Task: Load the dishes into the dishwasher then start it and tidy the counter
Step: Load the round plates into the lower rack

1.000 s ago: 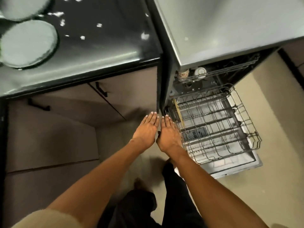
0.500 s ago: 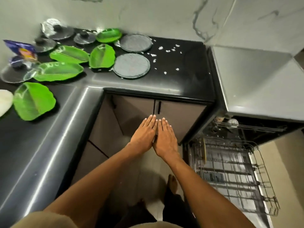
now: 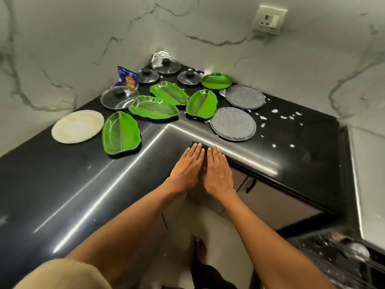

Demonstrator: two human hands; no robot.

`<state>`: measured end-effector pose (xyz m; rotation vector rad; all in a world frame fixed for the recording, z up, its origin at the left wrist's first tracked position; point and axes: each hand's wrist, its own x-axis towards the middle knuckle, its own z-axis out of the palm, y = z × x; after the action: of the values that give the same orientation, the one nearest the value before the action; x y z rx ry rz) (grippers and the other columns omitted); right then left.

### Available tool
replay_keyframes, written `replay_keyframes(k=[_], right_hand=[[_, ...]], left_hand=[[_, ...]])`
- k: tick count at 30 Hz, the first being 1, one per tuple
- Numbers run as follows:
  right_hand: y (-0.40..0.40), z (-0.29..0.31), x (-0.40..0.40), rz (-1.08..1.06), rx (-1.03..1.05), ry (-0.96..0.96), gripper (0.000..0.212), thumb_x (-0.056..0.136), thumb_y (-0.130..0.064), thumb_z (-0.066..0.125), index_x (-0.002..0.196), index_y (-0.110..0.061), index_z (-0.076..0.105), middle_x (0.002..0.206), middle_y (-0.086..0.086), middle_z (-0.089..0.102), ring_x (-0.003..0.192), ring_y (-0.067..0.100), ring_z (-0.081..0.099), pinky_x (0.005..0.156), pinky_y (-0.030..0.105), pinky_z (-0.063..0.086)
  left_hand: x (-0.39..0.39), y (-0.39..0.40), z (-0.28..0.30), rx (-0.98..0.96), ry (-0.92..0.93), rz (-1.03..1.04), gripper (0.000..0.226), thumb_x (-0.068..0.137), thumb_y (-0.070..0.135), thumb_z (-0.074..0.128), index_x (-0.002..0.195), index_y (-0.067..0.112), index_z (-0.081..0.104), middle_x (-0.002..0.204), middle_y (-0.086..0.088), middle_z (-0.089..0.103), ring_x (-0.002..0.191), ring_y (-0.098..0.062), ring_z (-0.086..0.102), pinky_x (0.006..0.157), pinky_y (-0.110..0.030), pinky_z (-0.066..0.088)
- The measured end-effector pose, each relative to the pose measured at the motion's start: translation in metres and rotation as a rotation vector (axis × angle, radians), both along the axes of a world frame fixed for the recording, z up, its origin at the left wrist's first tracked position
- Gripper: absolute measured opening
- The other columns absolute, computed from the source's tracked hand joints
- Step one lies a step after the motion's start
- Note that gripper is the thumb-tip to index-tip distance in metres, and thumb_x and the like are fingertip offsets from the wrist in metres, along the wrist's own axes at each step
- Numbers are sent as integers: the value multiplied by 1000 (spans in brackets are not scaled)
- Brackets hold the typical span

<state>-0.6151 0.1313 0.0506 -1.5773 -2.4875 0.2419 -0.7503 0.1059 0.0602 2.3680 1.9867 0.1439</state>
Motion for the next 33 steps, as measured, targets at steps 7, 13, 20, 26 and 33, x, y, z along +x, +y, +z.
replay_keyframes(k=[7, 13, 20, 26, 33], right_hand=[[95, 6, -19, 25, -40, -79, 83, 94, -22, 54, 160, -4, 8, 168, 15, 7, 156, 25, 5, 127, 36, 2], [168, 1, 8, -37, -74, -216, 88, 82, -27, 66, 156, -5, 23, 164, 17, 23, 152, 30, 20, 126, 41, 12], [208, -11, 33, -86, -166, -283, 96, 77, -28, 70, 157, -5, 21, 165, 17, 17, 154, 29, 15, 127, 40, 10], [210, -19, 32, -145, -219, -230, 100, 75, -24, 73, 157, -6, 21, 166, 17, 15, 155, 29, 13, 125, 40, 18], [195, -12, 47, -115, -128, -283, 80, 80, -13, 69, 153, -7, 36, 158, 16, 38, 147, 27, 36, 118, 36, 33]], left_hand=[[-22, 82, 1, -50, 34, 68, 80, 89, 14, 49, 157, 1, 9, 165, -18, 4, 154, -28, 0, 123, -37, -3], [-9, 153, -3, -81, 36, 16, 85, 83, 8, 51, 157, 1, 10, 165, -18, 5, 154, -28, 1, 125, -37, 1], [8, 200, -22, -137, 65, -106, 83, 83, 10, 51, 157, 1, 14, 165, -19, 9, 153, -29, 3, 124, -35, 1], [6, 223, -33, -195, 73, -237, 83, 85, 11, 53, 157, 3, 13, 165, -18, 9, 153, -28, 5, 125, -37, 7], [5, 233, -35, -159, 128, -378, 82, 82, 11, 55, 156, 3, 20, 164, -17, 13, 153, -28, 10, 125, -37, 10]])
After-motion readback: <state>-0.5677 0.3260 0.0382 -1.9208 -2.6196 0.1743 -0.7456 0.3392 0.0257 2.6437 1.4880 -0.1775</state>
